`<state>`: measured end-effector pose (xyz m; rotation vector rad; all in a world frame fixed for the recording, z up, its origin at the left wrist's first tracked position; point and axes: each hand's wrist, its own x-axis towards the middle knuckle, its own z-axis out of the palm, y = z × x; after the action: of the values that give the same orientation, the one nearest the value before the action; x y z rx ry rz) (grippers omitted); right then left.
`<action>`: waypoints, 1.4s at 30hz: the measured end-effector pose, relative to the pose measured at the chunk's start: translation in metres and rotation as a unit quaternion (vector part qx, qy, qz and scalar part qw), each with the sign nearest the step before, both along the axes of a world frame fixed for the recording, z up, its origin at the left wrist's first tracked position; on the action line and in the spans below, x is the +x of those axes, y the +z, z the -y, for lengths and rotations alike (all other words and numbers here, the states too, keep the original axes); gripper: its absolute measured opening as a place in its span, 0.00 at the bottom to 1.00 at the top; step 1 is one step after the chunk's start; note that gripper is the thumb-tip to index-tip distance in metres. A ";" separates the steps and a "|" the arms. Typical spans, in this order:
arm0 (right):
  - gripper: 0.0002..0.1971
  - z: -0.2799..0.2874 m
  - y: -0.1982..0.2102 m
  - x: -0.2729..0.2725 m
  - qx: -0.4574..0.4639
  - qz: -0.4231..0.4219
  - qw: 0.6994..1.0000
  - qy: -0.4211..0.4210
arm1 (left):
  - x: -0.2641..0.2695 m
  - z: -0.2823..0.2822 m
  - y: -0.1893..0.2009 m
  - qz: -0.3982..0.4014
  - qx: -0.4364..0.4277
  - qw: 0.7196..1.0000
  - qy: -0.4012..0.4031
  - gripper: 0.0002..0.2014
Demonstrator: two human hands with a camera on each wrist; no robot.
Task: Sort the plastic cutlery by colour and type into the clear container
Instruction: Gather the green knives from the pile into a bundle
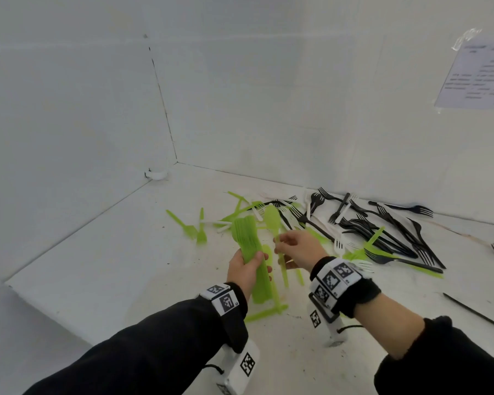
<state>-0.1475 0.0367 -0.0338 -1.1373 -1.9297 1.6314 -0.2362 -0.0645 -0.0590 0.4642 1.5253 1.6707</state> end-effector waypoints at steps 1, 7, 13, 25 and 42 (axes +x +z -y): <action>0.03 0.007 -0.003 0.000 0.002 -0.002 1.000 -0.003 | 0.001 -0.001 0.000 -0.001 -0.001 1.000 0.002 0.06; 0.08 0.026 -0.012 0.002 0.055 -0.022 0.998 -0.004 | 0.004 -0.003 -0.001 0.044 0.016 0.999 -0.008 0.06; 0.12 0.028 -0.006 -0.001 0.173 0.039 0.983 0.037 | -0.005 0.006 0.005 0.010 0.012 1.000 -0.012 0.02; 0.16 0.032 -0.011 -0.026 0.218 0.305 0.921 0.111 | -0.035 0.028 0.021 -0.036 -0.003 0.999 0.040 0.04; 0.19 0.040 -0.010 -0.012 0.225 0.223 0.947 0.046 | -0.028 0.041 0.013 -0.003 0.006 1.000 0.020 0.03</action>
<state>-0.1594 -0.0031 -0.0436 -1.3071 -2.4986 0.9310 -0.2643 -0.1051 -0.0455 0.4469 1.5393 1.7116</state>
